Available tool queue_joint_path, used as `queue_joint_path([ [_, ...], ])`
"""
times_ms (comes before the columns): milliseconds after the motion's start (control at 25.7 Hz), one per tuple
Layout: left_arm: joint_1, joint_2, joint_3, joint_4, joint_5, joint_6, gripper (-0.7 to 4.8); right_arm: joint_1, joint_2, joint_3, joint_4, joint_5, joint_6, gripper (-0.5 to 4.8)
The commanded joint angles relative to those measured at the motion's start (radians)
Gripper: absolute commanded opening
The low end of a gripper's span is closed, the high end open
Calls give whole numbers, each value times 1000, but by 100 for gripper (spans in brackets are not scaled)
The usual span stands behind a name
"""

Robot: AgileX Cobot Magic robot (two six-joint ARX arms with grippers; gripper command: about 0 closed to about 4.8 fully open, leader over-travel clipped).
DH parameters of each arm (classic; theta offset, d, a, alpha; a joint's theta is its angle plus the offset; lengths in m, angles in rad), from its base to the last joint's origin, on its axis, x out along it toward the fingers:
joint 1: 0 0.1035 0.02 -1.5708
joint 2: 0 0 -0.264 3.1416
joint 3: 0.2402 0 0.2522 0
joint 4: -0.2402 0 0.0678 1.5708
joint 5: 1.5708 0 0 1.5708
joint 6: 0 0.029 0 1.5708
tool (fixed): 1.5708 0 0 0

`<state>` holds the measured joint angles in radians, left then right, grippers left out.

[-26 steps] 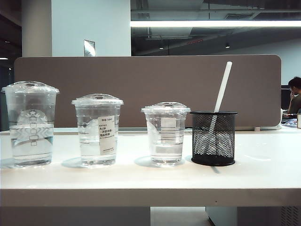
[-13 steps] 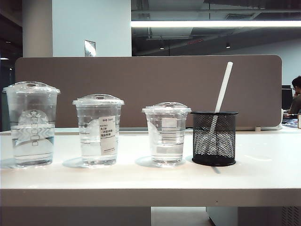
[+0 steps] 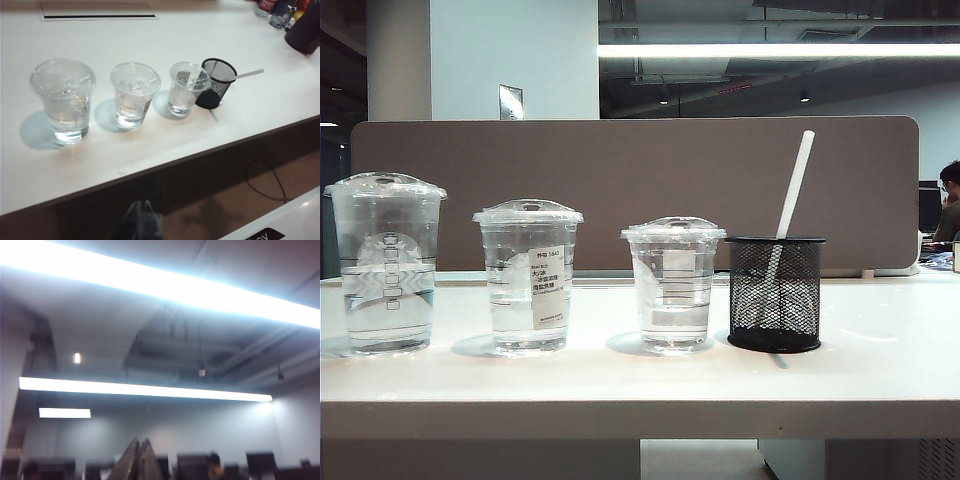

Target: Pick up the straw and insert it into the medium coffee cup.

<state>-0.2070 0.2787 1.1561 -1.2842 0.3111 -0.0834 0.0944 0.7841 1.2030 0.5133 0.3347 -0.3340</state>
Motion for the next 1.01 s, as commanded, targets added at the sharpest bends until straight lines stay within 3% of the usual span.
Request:
queue_joint_path([
  [39, 0, 1, 2, 6, 4, -2, -4, -5, 88, 7, -122, 35, 0, -7],
  [234, 0, 1, 2, 6, 4, -2, -4, -66, 275, -23, -230, -51, 42, -7],
  [312, 0, 1, 2, 6, 4, -2, -4, -93, 348, -71, -193, -106, 125, -7],
  [390, 2, 1, 2, 6, 5, -3, -4, -180, 484, -185, -105, -89, 314, -7],
  [584, 2, 1, 2, 6, 6, -3, -4, -307, 614, -391, -58, -136, 606, -7],
  [662, 3, 1, 2, 6, 6, -3, -4, -332, 623, -503, -24, -161, 664, -7],
  [1013, 0, 1, 2, 6, -3, -2, -4, -178, 613, -837, 417, -159, 664, -6],
])
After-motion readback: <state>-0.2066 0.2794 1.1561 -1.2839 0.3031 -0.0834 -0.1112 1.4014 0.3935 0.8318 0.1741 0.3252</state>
